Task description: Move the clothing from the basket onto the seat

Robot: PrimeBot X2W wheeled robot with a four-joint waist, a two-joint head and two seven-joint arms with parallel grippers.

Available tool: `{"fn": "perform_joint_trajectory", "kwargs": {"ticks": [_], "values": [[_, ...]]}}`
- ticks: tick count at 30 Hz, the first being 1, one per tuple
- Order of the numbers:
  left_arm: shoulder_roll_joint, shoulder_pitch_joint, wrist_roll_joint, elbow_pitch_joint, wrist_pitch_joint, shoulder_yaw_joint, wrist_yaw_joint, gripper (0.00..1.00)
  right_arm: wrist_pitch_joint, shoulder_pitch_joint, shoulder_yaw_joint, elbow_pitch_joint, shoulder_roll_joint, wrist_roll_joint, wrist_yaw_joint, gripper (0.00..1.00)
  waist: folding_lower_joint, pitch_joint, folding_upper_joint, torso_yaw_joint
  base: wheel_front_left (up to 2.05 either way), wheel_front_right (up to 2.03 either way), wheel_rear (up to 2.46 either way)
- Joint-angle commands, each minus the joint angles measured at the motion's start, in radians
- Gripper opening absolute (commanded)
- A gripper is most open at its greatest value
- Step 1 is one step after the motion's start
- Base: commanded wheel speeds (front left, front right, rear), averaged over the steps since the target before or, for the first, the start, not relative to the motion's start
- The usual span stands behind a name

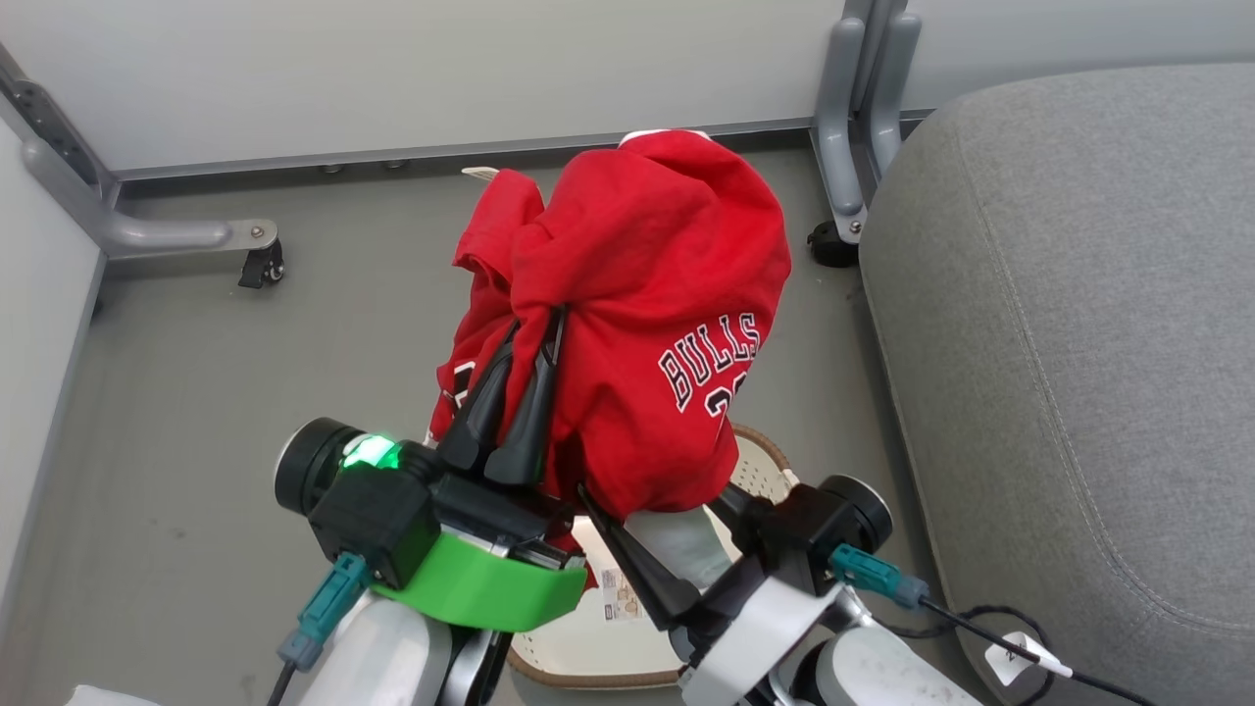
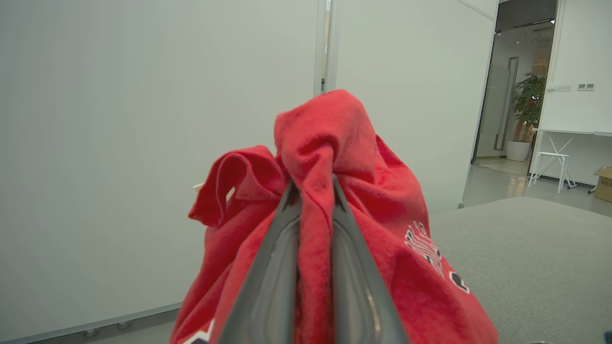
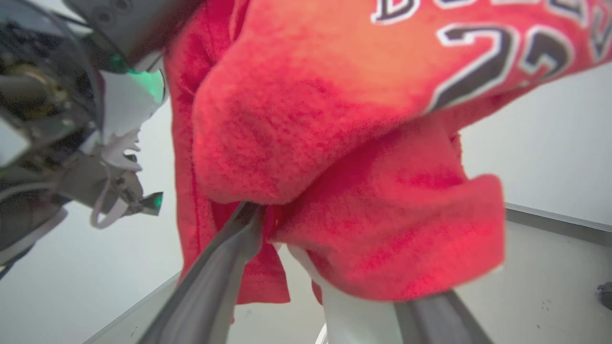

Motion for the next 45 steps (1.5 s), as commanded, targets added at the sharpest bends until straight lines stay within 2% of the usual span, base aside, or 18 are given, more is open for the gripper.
{"fn": "perform_joint_trajectory", "kwargs": {"ticks": [1,4,6,7,29,30,31,40,45], "values": [[-0.001,-0.017,0.006,0.001,-0.003,-0.001,-0.005,0.0,-0.013,-0.028,0.009,0.015,0.002,0.007,0.0,1.0,0.0001,0.002,0.0,0.003,0.0,0.0,0.0],[-0.002,-0.019,0.004,0.003,-0.003,-0.008,-0.006,0.0,-0.034,-0.069,0.025,0.051,0.011,0.02,0.0,1.0,0.0001,0.002,0.0,0.009,0.0,0.0,0.0],[-0.002,-0.021,0.002,0.004,-0.003,-0.012,-0.006,0.0,-0.046,-0.085,0.027,0.07,0.015,0.027,0.0,0.22,0.0001,0.002,0.0,0.012,0.0,0.0,0.0],[-0.003,-0.02,0.001,0.005,-0.004,-0.013,-0.006,0.0,-0.051,-0.093,0.028,0.079,0.017,0.03,0.0,0.0,0.0001,0.001,0.0,0.013,0.0,0.0,0.0],[0.013,-0.018,-0.003,0.009,-0.004,-0.023,0.011,0.0,-0.088,-0.12,0.038,0.12,0.016,0.056,0.0,0.0,0.0001,0.001,0.0,0.016,0.0,0.0,0.0],[0.014,-0.019,0.0,0.011,0.001,-0.024,0.012,0.42,-0.089,-0.123,0.037,0.118,0.015,0.056,0.0,0.0,0.0001,0.002,0.0,0.016,0.0,0.0,0.0],[0.017,-0.022,0.006,0.011,0.003,-0.026,0.016,1.0,-0.09,-0.127,0.035,0.116,0.015,0.056,0.0,0.0,0.0001,0.002,0.0,0.017,0.0,0.0,0.0],[0.066,-0.014,0.065,-0.003,0.009,-0.028,0.044,1.0,-0.099,-0.151,0.012,0.119,0.003,0.044,0.0,0.0,0.0001,-0.008,0.0,0.024,0.0,0.0,0.0],[0.118,0.016,0.116,-0.016,0.048,-0.087,0.015,1.0,-0.101,-0.156,-0.014,0.135,-0.008,0.039,0.0,0.0,0.0001,-0.004,0.0,0.034,0.0,0.0,0.0]]}}
